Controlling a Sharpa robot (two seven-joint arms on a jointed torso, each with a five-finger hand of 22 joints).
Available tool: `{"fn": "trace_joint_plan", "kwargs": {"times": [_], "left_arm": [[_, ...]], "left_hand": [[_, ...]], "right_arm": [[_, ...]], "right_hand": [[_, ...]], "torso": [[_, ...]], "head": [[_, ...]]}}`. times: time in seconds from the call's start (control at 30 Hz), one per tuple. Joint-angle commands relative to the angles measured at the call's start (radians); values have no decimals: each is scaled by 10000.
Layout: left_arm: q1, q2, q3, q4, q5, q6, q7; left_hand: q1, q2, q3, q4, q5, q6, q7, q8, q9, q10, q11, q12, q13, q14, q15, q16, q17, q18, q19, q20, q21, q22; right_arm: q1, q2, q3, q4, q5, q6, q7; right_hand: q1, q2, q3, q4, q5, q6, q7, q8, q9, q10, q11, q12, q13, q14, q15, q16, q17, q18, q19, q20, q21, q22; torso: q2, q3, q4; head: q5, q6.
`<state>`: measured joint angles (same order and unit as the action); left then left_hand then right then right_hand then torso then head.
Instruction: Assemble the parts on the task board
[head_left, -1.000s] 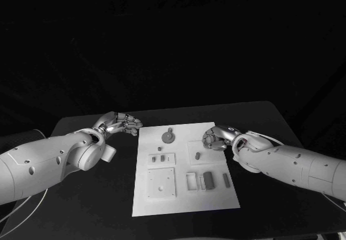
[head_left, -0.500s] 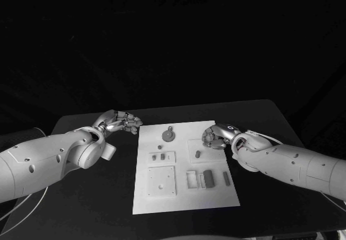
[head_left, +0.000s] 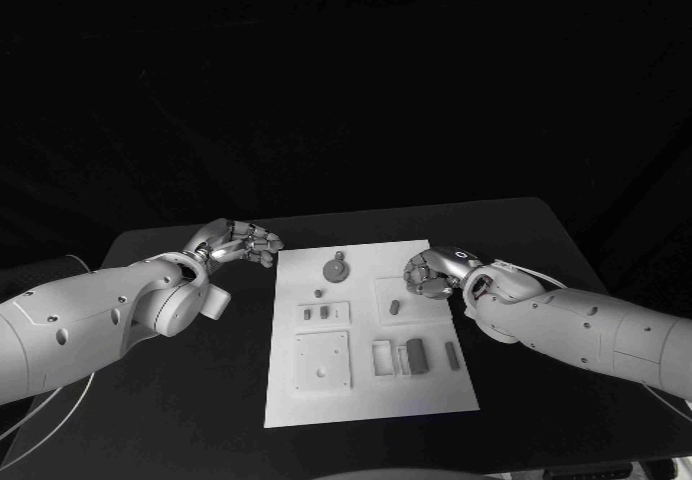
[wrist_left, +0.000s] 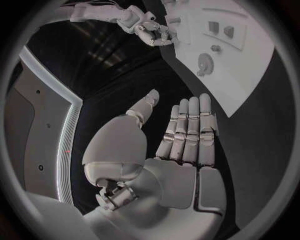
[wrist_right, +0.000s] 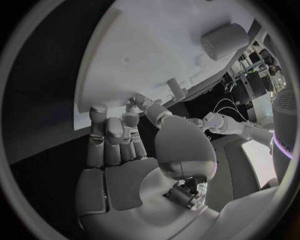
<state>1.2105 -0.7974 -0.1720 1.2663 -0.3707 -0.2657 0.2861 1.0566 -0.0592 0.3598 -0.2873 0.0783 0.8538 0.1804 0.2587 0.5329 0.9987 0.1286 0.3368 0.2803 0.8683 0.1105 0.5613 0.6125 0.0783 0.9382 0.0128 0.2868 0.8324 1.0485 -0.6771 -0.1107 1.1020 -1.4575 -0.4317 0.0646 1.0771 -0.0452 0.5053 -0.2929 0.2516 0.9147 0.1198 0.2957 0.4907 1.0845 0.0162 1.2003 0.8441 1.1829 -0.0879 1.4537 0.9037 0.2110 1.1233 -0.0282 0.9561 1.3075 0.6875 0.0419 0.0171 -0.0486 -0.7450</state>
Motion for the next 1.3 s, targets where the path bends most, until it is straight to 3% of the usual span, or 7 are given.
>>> {"fn": "trace_joint_plan", "kwargs": {"times": [0.03,0.27,0.6,0.9,1.1,1.3], "left_arm": [[6,5,9,6,-34,19,104],[5,0,9,-7,-34,27,99],[5,-3,9,-23,-34,26,101],[5,0,9,-29,-34,27,103],[5,-16,9,-27,-34,22,104],[5,-11,9,-21,-34,29,107]], "left_hand": [[23,88,-33,-15,-54,-28,8,-63,-10,48,35,-46,-15,54,16,-51,14,179,50,0,-40,-16],[31,84,-35,-14,-56,-38,13,-70,-13,48,36,-49,-17,55,17,-55,18,177,49,2,-43,-18],[43,90,-34,-12,-55,-49,18,-77,-17,50,36,-52,-18,56,17,-60,24,177,52,2,-45,-19],[51,100,-32,-8,-54,-50,20,-78,-17,52,36,-54,-19,58,17,-62,29,176,55,2,-47,-20],[55,111,-31,-4,-54,-44,19,-76,-16,56,36,-55,-19,61,17,-64,33,176,59,2,-47,-20],[60,116,-30,-5,-54,-39,17,-73,-16,59,35,-55,-20,63,16,-66,36,176,61,1,-48,-21]], "right_arm": [[-85,-38,-56,-44,-107,284,-184],[-88,-94,-56,-33,-94,208,-195],[-94,-128,-56,2,-56,275,-154],[-112,-127,-56,141,-48,407,-41],[-115,-139,-56,86,-129,404,-76],[-121,-110,-56,124,-132,433,-59]], "right_hand": [[-7,-133,-73,5,-66,-299,174,-84,-38,-61,72,-49,21,-76,49,-58,9,508,0,-49,-23,127],[101,-264,-99,-2,-73,-603,291,-258,-116,-143,187,-50,58,-128,157,-68,29,508,-21,-27,-62,113],[180,-194,-78,4,20,-539,303,-220,-103,-170,202,-39,80,-148,182,-63,44,508,-29,-7,-74,113],[278,103,-18,-2,47,18,116,90,24,-96,30,-12,104,-113,45,-31,67,508,-28,6,-41,150],[287,513,61,-5,-85,548,-71,372,156,-17,-147,-54,94,-95,-109,-35,67,508,-52,-1,-11,171],[276,393,38,-6,-188,619,-109,407,184,-6,-185,-83,91,-102,-148,-40,70,508,-72,-4,-4,175]], "torso": [[-1,-2,2],[-2,-3,4],[-1,0,1],[0,-2,5],[2,-5,3],[0,-4,2]], "head": [[-6,-4],[-11,-11],[-24,-8],[-26,-25],[-45,-44],[-41,-45]]}}
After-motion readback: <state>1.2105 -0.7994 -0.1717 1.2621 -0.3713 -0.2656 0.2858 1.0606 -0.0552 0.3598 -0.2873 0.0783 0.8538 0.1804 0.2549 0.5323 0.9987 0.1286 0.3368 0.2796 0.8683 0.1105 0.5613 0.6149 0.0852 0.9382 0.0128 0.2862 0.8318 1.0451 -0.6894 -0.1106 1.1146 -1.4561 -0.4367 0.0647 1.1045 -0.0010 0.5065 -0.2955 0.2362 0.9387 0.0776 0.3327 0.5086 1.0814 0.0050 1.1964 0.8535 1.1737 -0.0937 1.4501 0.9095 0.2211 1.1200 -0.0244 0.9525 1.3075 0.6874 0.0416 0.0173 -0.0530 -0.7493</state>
